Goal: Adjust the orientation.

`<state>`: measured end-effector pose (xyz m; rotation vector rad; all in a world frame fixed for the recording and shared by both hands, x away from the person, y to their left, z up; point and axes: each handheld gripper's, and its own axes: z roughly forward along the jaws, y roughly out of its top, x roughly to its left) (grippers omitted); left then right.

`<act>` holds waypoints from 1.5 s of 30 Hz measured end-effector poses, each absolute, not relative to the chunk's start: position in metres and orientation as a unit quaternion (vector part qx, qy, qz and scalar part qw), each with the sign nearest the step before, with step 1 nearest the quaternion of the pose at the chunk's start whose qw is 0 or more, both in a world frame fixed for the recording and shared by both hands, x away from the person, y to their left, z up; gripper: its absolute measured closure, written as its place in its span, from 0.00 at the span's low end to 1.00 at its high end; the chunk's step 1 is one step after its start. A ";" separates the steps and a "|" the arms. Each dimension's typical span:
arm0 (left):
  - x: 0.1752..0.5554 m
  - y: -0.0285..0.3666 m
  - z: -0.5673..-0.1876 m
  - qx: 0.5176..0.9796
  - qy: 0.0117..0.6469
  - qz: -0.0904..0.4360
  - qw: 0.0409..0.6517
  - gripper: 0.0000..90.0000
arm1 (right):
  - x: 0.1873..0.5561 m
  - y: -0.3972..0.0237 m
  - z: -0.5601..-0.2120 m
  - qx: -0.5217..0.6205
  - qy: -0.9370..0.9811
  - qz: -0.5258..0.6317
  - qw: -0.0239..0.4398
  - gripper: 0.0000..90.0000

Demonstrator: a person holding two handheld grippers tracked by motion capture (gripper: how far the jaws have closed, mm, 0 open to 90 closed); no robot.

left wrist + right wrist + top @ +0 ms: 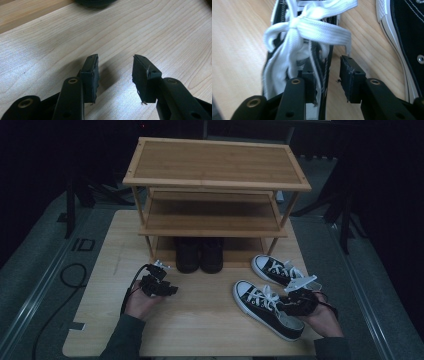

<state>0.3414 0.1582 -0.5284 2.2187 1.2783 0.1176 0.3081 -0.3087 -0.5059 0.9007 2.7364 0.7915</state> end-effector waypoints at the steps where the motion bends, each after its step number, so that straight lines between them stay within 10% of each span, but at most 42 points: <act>1: 0.341 0.158 -0.528 0.830 0.478 0.044 0.285 0.63 | 0.308 -0.309 -0.506 0.301 0.913 0.264 0.077 0.76; 6: 0.342 0.158 -0.530 0.829 0.480 0.042 0.284 0.63 | 0.311 -0.306 -0.512 0.287 0.910 0.285 0.091 0.97; 28: 0.342 0.157 -0.532 0.831 0.478 0.041 0.281 0.63 | 0.332 -0.290 -0.507 0.251 0.912 0.317 0.073 0.98; 45: 0.342 0.157 -0.532 0.831 0.479 0.040 0.281 0.63 | 0.331 -0.314 -0.476 0.243 0.924 0.286 0.075 0.70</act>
